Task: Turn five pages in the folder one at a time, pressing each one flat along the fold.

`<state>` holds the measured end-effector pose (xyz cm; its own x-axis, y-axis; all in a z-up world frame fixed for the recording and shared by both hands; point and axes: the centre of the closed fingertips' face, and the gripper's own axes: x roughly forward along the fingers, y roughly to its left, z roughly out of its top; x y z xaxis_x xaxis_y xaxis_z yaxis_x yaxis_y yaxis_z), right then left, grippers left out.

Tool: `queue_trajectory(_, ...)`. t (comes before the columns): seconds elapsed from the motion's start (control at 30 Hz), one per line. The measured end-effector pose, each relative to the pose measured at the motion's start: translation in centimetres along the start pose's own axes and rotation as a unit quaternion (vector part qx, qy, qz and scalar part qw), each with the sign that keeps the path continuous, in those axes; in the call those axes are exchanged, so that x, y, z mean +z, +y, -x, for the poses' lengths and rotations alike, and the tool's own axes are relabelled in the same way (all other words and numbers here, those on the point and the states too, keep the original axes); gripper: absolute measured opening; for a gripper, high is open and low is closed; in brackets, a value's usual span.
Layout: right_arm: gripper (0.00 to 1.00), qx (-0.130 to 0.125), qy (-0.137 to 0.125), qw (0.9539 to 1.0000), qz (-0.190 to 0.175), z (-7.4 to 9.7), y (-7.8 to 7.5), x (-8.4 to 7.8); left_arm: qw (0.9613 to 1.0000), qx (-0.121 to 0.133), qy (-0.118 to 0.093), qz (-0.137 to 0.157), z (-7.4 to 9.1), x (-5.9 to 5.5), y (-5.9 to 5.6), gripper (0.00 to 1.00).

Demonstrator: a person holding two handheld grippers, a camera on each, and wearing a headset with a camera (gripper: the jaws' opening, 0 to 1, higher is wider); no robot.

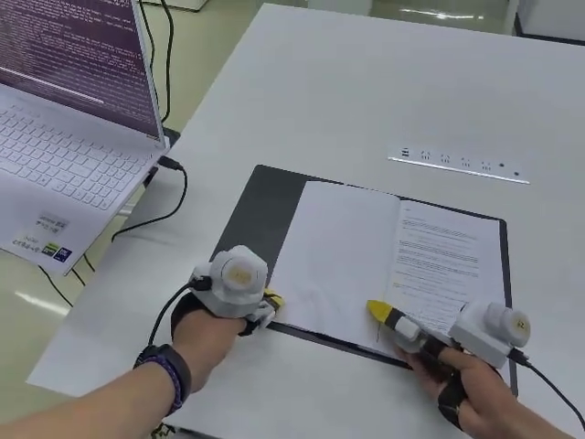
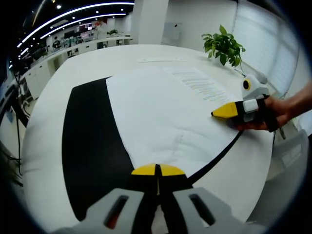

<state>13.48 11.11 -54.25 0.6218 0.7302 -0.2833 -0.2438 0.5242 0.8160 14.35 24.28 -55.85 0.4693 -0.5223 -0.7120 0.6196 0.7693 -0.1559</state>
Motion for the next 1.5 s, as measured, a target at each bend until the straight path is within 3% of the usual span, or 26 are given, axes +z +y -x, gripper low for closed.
queue_trajectory(0.57,0.0,-0.005,0.023,0.9997,0.001,1.9,1.2,-3.2,1.0,0.007,0.003,-0.003,-0.1,0.0,0.0,0.0)
queue_trajectory(0.8,0.0,-0.017,0.02,0.9996,-0.01,2.5,1.1,-3.2,0.9998,0.014,0.014,0.001,-0.1,0.0,0.0,0.0)
queue_trajectory(0.93,0.0,-0.029,0.001,0.9994,-0.016,3.3,0.9,-2.5,0.9996,0.015,0.022,0.006,0.0,-0.1,-0.4,0.0)
queue_trajectory(1.13,0.0,-0.053,-0.04,0.9976,-0.021,5.4,0.6,-0.9,0.9998,0.011,-0.008,0.015,1.2,1.2,-1.2,0.03)
queue_trajectory(1.27,0.06,-0.079,-0.063,0.9948,-0.008,7.1,-0.2,0.4,0.999,0.012,-0.032,0.028,2.5,2.2,-1.1,0.07)
queue_trajectory(1.5,0.19,-0.136,-0.081,0.9855,0.062,10.9,-1.0,2.8,0.9974,0.009,-0.064,0.033,4.8,3.7,-1.2,0.14)
